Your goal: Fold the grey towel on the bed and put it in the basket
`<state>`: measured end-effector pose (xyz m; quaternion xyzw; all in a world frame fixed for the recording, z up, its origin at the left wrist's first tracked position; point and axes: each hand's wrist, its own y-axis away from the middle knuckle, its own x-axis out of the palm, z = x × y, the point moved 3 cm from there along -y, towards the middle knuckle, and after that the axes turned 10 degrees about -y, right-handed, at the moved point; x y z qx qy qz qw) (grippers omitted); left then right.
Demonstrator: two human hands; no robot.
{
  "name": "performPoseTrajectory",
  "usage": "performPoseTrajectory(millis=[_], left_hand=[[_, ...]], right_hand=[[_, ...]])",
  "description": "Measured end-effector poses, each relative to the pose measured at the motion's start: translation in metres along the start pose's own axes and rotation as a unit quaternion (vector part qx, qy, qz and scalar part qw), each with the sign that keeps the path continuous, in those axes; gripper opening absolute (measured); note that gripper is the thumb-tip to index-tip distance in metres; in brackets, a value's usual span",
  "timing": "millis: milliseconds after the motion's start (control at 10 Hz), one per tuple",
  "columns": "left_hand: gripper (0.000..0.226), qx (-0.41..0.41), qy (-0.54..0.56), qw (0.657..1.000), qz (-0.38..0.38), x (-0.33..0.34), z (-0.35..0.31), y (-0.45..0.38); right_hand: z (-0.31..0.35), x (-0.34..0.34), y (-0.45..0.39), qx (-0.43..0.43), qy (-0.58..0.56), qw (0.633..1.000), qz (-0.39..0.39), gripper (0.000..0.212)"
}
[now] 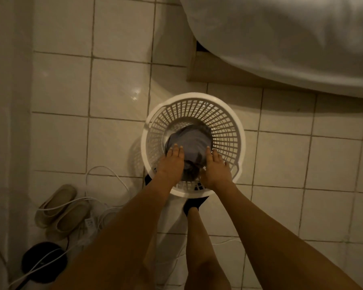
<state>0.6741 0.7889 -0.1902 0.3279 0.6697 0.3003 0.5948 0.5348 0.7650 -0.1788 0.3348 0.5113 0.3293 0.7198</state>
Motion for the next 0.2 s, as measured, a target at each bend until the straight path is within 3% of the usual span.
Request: performPoseTrajectory(millis=[200], left_hand=[[0.067,-0.011,0.064,0.998,-0.024,-0.047,0.004,0.059]], right_hand=[[0.013,-0.04,0.061,-0.013,-0.018,0.999,-0.039,0.077]])
